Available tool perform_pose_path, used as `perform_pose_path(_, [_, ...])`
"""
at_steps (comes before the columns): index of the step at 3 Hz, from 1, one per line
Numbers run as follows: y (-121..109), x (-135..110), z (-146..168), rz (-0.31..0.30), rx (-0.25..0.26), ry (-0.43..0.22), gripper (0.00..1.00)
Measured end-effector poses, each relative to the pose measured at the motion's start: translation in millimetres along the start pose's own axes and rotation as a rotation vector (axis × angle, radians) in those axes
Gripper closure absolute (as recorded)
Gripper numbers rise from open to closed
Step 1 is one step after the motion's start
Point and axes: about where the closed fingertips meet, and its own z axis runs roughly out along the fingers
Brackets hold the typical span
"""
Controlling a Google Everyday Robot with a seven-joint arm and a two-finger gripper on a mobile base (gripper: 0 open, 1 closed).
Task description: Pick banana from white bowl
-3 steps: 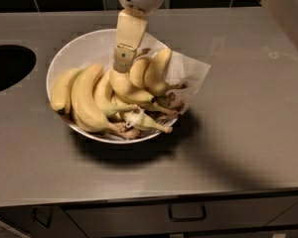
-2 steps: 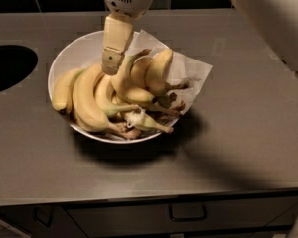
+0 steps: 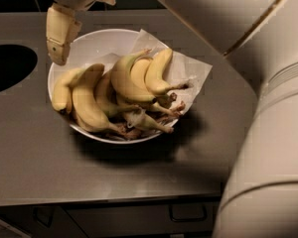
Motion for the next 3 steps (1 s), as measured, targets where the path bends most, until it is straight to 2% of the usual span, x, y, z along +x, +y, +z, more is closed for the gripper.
perform_pose_path(1, [7,-22,2,0.059,0.005,-0.043,0.0])
perform_pose_path(2, [6,-27,3,0.06,0.01,-0.063,0.0])
perform_pose_path(3, [10,2,1,0.122,-0.02,-0.072,0.0])
